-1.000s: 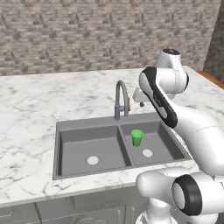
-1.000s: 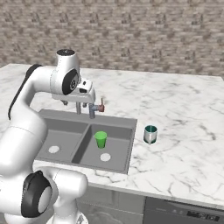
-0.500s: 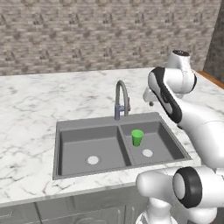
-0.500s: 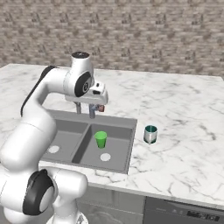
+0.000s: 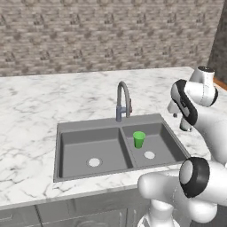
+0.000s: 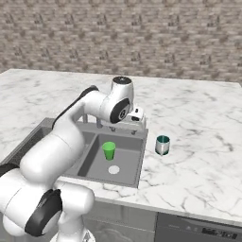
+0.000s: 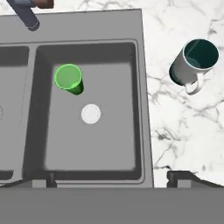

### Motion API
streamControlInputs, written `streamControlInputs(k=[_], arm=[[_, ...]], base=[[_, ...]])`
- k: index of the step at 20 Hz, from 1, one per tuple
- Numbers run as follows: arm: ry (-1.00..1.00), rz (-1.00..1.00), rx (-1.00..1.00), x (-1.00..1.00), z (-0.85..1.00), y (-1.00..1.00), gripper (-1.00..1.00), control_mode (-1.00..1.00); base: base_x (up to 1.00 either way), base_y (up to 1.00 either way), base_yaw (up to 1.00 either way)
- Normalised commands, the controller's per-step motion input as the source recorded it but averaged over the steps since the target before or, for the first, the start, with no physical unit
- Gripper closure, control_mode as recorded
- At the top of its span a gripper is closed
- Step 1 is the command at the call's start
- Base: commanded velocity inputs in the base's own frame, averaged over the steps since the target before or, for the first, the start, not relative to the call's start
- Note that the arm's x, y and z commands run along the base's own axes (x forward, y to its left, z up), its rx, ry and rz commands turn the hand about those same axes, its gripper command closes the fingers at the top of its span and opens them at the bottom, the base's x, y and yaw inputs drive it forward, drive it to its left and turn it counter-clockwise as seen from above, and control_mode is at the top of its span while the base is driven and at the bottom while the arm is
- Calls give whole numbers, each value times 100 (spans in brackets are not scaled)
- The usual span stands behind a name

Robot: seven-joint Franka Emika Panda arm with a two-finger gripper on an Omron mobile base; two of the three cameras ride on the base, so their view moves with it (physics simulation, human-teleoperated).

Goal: Move any existing items from the left basin to the right basin for drying. Then move the mug from the counter to the left basin of the sink for washing.

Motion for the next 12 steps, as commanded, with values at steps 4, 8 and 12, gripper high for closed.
streamControlInputs(k=[4,8,12], arm=[[0,-15,0,0,-40,-93,-100,-100],[0,-13,0,3,-6,-85,-100,-100],[0,-12,0,4,-26,-67,-100,-100]], base=[[0,0,0],[0,0,0],[0,0,0]])
